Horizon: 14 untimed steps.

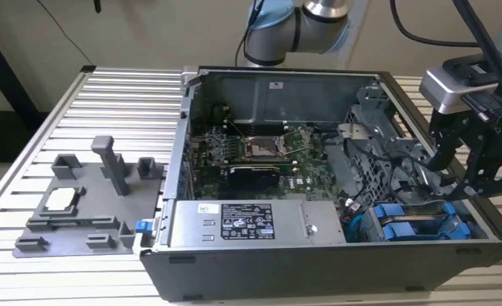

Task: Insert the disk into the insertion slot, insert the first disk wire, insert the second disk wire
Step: 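Insert the first disk wire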

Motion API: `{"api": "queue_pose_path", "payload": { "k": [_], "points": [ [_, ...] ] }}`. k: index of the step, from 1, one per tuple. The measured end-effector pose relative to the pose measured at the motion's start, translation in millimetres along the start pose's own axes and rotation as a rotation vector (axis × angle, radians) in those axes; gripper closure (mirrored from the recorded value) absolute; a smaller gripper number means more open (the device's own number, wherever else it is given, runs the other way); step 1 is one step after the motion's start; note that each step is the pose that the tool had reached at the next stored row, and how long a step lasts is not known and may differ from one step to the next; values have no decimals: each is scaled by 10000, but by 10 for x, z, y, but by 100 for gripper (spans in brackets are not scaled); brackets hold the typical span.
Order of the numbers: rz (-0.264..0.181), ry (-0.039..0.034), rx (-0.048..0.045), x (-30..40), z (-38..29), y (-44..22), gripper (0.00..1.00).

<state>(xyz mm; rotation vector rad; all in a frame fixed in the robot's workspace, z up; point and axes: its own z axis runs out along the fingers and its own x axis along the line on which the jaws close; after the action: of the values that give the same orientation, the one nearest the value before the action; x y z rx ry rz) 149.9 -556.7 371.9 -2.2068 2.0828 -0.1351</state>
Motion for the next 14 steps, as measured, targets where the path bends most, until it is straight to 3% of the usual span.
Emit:
{"api": "queue_pose_path", "payload": {
  "k": [10, 14],
  "points": [
    [-54, 46, -222, -12, 41, -165, 46],
    [-81, 67, -358, -17, 58, -213, 46]
  ]
}}
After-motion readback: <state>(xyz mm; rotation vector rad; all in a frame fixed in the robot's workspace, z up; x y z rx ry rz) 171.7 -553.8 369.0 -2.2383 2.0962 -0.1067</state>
